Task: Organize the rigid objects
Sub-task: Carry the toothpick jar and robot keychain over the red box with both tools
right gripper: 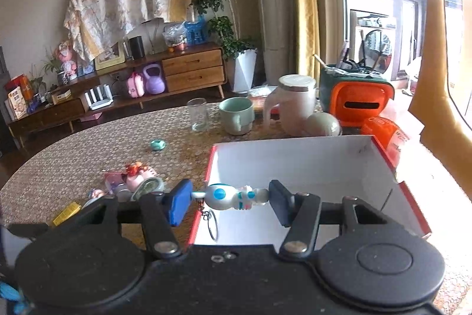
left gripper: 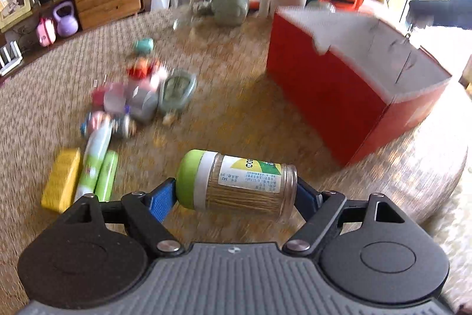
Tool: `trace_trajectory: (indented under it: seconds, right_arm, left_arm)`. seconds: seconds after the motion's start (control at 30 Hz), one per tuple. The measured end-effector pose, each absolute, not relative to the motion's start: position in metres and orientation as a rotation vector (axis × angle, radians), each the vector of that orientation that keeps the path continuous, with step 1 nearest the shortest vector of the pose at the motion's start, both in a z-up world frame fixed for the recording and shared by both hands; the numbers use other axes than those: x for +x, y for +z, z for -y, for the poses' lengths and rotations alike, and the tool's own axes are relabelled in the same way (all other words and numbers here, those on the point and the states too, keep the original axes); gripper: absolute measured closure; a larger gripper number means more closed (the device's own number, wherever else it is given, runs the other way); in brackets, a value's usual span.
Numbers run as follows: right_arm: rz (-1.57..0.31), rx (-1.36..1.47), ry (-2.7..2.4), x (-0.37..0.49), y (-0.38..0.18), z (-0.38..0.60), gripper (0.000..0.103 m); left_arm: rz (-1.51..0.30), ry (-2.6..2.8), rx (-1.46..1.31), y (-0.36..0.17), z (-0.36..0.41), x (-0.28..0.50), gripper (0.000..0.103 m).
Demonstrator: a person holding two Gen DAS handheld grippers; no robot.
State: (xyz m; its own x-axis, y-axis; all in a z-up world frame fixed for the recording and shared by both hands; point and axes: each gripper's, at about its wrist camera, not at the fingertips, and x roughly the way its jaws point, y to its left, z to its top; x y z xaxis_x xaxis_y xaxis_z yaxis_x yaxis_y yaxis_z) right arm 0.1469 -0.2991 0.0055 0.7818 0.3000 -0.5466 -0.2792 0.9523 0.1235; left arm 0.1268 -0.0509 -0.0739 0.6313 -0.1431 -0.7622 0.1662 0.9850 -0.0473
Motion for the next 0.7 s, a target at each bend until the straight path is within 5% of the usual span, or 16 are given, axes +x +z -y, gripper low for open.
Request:
trace_trajectory:
  seconds: [0.3,0.7]
  right_arm:
    - [-0.599,0.046,0.246,0.163,0.001,0.331,0.046]
    - [-0.657,0.020,0.162,0.192,-0.028,0.379,0.046]
  left_arm:
    - [-0.800,-0.237,-0.001,-0.006,0.091,0.164,0.020]
    - [-0.824,-0.303,0.002,0.017,0.172,0.240,0.020]
